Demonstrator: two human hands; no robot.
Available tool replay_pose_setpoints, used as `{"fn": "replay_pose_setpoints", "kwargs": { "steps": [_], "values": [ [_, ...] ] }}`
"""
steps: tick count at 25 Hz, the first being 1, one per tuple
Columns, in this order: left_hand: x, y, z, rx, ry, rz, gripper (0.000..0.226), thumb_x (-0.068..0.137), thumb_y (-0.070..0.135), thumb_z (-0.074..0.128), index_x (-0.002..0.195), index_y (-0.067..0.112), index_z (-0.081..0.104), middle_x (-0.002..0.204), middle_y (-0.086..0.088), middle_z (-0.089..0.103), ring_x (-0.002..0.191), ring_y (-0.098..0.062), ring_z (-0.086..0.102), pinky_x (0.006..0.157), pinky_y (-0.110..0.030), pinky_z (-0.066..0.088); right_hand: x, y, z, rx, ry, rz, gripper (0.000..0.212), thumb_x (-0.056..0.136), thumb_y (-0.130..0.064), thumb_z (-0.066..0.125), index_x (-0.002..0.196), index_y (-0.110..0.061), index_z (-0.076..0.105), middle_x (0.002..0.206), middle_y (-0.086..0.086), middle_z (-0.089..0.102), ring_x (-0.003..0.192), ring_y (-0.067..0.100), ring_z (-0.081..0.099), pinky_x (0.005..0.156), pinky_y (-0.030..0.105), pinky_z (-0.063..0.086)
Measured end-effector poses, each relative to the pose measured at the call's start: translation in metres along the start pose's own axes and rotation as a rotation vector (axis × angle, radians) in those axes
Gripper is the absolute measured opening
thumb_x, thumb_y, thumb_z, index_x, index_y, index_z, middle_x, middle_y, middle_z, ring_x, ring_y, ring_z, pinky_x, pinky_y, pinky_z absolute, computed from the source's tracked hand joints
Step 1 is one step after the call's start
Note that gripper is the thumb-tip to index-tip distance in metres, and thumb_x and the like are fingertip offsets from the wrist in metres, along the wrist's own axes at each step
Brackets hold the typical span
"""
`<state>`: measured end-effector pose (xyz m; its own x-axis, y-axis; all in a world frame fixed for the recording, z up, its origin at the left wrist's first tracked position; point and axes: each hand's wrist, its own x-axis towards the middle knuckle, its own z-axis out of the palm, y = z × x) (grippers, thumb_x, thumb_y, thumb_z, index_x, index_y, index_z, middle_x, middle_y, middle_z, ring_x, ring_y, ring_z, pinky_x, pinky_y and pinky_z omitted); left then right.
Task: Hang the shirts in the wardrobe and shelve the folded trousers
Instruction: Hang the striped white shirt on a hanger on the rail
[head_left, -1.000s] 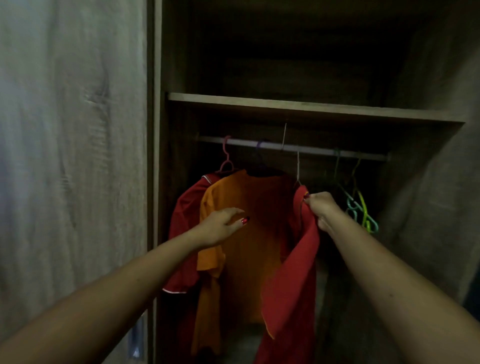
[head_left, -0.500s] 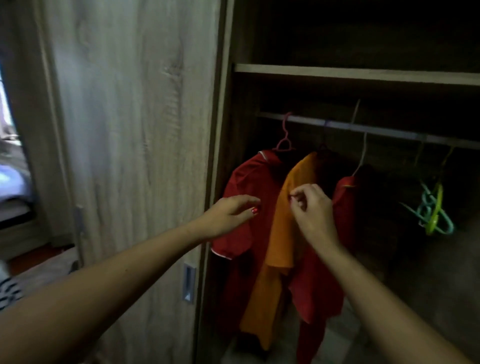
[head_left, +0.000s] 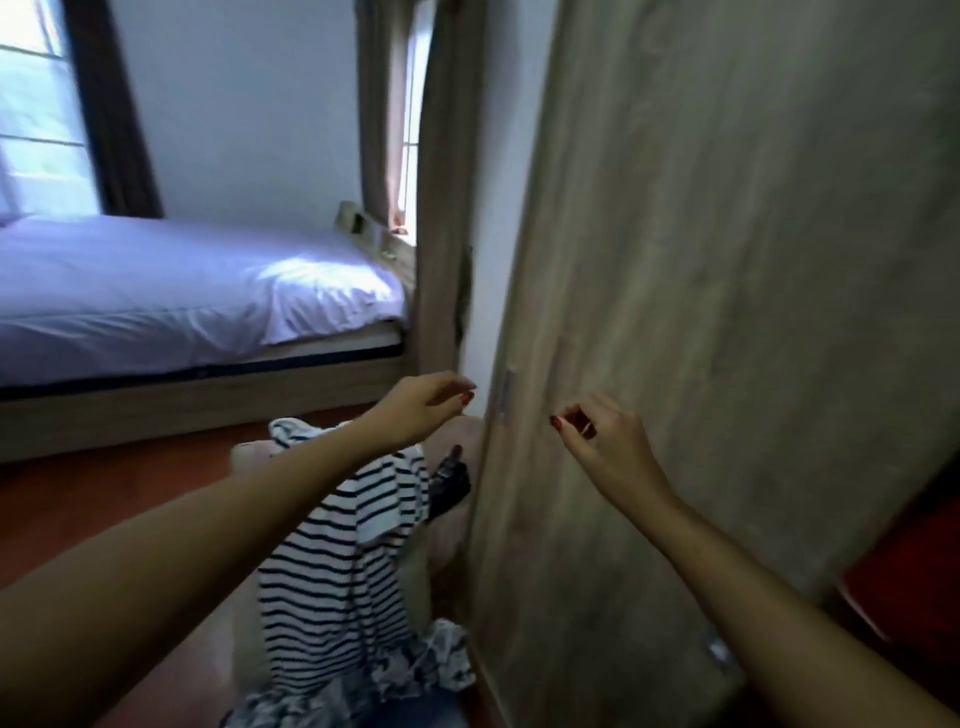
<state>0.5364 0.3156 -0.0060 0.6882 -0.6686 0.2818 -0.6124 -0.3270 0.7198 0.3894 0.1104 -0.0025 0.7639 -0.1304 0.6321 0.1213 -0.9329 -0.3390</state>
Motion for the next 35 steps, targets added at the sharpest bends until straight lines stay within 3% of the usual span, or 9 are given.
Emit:
{"fn": "replay_pose_setpoints", "kwargs": {
  "steps": [3,8,13,16,20,23,27,31,35],
  "values": [
    [-0.006,-0.11,-0.06,0.171,0.115,-0.22,0.028,0.094,0.015,0.054,0.119,0.008,0.064,0.121,-0.009,0.066,0.111,-0.02,0.061,0.092,-0.024,0.041,0.049,-0.027,0.102,0.113,-0.138,-0.003,0.002,0.084,-0.009,0.064,0.082,-0.008,0.064,0.081,0.003,0.06,0.07,0.011,0.054,0.066,0.016,0.043],
    [-0.01,-0.232,-0.09,0.302,0.147,-0.507,0.028,0.095,0.017,0.052,0.111,0.0,0.066,0.117,-0.017,0.066,0.112,-0.031,0.059,0.089,-0.032,0.041,0.086,-0.048,0.233,0.193,-0.309,0.14,0.008,0.085,-0.012,0.063,0.087,-0.006,0.068,0.087,0.006,0.068,0.078,0.016,0.059,0.072,0.027,0.049],
    [0.003,-0.285,-0.082,0.223,0.234,-0.606,0.041,0.094,0.023,0.054,0.126,-0.002,0.052,0.13,-0.024,0.05,0.12,-0.034,0.047,0.094,-0.033,0.038,0.1,-0.047,0.301,0.208,-0.41,0.377,0.014,0.087,-0.013,0.06,0.092,-0.001,0.066,0.088,0.008,0.066,0.079,0.017,0.058,0.07,0.026,0.045],
    [0.015,-0.297,-0.08,0.15,0.171,-0.686,0.037,0.096,0.032,0.05,0.113,0.002,0.064,0.116,-0.017,0.064,0.108,-0.031,0.058,0.083,-0.031,0.041,0.103,-0.041,0.319,0.21,-0.445,0.413,0.014,0.087,-0.018,0.063,0.092,-0.005,0.064,0.08,0.0,0.06,0.077,0.013,0.055,0.071,0.022,0.041],
    [0.023,-0.292,-0.079,0.176,0.349,-0.533,0.021,0.094,0.026,0.055,0.09,0.008,0.064,0.088,-0.007,0.067,0.079,-0.02,0.056,0.059,-0.019,0.03,0.107,-0.038,0.331,0.254,-0.431,0.509,0.01,0.085,-0.017,0.065,0.082,-0.009,0.06,0.066,-0.005,0.056,0.064,0.007,0.051,0.062,0.016,0.04],
    [0.02,-0.268,-0.083,-0.094,0.453,-0.326,0.015,0.096,0.023,0.052,0.082,0.018,0.054,0.073,0.008,0.053,0.064,-0.005,0.045,0.052,-0.011,0.036,0.11,-0.037,0.334,0.323,-0.437,0.619,0.011,0.085,-0.018,0.066,0.086,-0.008,0.062,0.071,-0.004,0.058,0.068,0.008,0.054,0.061,0.018,0.042],
    [0.006,-0.233,-0.084,-0.297,0.277,-0.113,0.015,0.098,0.024,0.049,0.086,0.018,0.054,0.077,0.013,0.055,0.069,0.0,0.05,0.064,-0.016,0.042,0.115,-0.032,0.333,0.534,-0.475,0.87,0.033,0.085,-0.032,0.065,0.105,-0.007,0.063,0.09,0.005,0.067,0.078,0.015,0.063,0.064,0.024,0.049],
    [-0.001,-0.207,-0.085,-0.379,0.104,0.025,0.012,0.097,0.021,0.049,0.086,0.018,0.055,0.081,0.014,0.057,0.074,-0.003,0.054,0.065,-0.019,0.045,0.116,-0.041,0.324,0.607,-0.595,0.861,0.027,0.088,-0.031,0.061,0.083,-0.005,0.063,0.08,0.01,0.062,0.066,0.017,0.057,0.061,0.026,0.045],
    [-0.007,-0.188,-0.086,-0.25,-0.044,0.142,0.013,0.094,0.025,0.054,0.085,0.018,0.059,0.076,0.008,0.057,0.07,-0.002,0.052,0.065,-0.019,0.041,0.117,-0.051,0.313,0.91,-0.363,1.066,0.028,0.094,-0.024,0.046,0.109,-0.007,0.061,0.1,0.011,0.068,0.092,0.026,0.064,0.074,0.032,0.052]
  ]
}}
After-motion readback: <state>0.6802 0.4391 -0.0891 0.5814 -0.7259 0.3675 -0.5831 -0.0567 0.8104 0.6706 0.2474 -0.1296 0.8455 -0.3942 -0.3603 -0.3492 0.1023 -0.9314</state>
